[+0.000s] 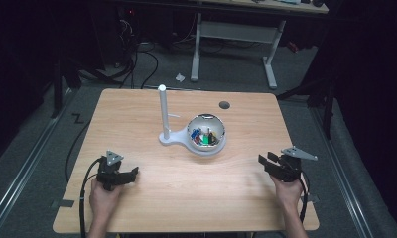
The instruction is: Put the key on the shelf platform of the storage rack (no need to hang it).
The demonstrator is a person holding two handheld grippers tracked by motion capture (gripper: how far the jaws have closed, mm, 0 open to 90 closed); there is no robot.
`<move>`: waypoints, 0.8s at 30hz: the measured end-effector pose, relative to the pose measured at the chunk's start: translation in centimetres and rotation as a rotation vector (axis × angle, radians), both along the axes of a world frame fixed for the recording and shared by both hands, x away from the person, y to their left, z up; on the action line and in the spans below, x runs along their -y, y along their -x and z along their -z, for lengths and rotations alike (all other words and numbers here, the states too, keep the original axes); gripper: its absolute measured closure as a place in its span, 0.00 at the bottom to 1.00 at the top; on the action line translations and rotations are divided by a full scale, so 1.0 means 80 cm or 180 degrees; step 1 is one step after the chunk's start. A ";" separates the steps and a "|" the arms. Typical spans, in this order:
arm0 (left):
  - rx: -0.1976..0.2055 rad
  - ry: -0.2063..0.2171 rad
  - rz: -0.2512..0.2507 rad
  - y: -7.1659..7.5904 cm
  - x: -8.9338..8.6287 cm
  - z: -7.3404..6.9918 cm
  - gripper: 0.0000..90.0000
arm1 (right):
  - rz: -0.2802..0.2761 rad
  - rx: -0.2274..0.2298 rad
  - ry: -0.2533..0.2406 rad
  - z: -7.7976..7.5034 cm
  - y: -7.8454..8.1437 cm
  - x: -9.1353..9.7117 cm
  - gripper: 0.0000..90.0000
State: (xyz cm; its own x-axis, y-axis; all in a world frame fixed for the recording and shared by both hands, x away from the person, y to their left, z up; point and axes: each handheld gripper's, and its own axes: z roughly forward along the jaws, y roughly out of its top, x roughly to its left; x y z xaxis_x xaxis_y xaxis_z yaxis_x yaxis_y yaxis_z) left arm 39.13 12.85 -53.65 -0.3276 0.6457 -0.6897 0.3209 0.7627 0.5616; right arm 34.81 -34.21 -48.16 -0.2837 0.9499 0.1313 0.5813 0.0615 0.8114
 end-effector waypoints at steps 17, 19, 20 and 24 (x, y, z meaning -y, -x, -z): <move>-0.0001 0.0002 0.0000 0.000 0.000 0.000 0.20 | -0.0022 -0.0080 0.0121 0.032 -0.009 -0.012 0.57; -0.0003 0.0005 -0.0006 0.000 0.000 0.000 0.20 | -0.0007 -0.0121 0.0160 0.038 -0.010 -0.013 0.57; -0.0003 0.0005 -0.0006 0.000 0.000 0.000 0.20 | -0.0007 -0.0121 0.0160 0.038 -0.010 -0.013 0.57; -0.0002 0.0009 -0.0008 0.000 0.000 0.000 0.20 | 0.0035 -0.0150 0.0172 0.044 -0.009 -0.013 0.57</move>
